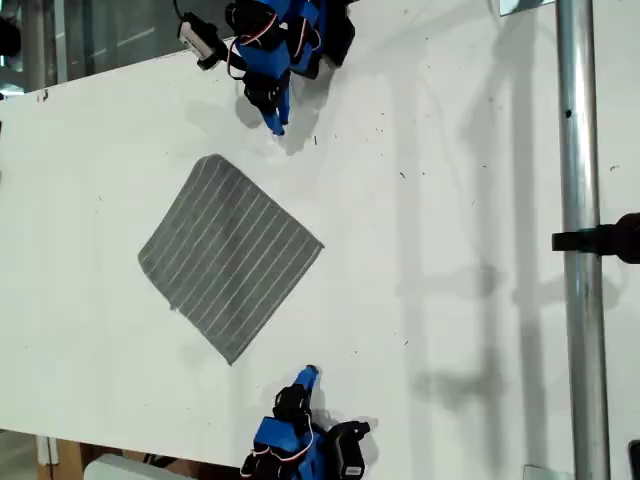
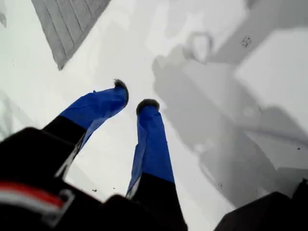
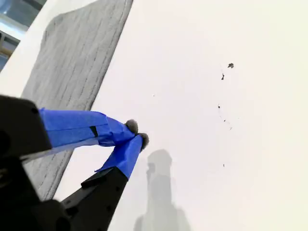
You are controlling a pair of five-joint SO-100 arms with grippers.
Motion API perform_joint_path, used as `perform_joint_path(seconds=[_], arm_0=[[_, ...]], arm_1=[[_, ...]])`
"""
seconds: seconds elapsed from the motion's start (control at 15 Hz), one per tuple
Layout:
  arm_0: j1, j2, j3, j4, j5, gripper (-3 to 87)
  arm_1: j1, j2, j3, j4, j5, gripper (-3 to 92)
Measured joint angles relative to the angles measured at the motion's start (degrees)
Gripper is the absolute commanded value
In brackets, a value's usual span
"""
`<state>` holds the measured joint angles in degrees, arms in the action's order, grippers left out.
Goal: Grasp corners of a towel and fold twice.
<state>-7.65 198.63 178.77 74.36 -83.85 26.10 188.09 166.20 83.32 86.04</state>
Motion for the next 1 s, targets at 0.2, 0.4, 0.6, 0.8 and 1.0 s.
perform_joint_path(seconds=[0.2,0.4,0.6,0.8,1.0], arm_0=[[-0.62,0.0,0.0,-0.35,-0.88,-2.1],[-0.53,0.0,-0.18,-0.35,-1.76,-2.8],[-0.53,0.0,-2.29,-0.35,-3.6,-2.9],[-0.53,-1.85,-6.68,-0.35,-5.45,-2.9],[0.0,-12.3,-13.62,-1.41,-5.71,-2.9]], arm_1=[[0.18,0.35,0.0,0.0,-0.09,-0.2],[-8.0,0.35,0.0,-1.32,-0.09,-0.3],[-11.87,0.35,-0.18,-6.24,-2.46,-0.3],[-11.87,-5.8,-6.77,-7.47,-7.12,-0.3],[-7.56,-23.47,-19.25,-7.65,-14.85,-0.3]])
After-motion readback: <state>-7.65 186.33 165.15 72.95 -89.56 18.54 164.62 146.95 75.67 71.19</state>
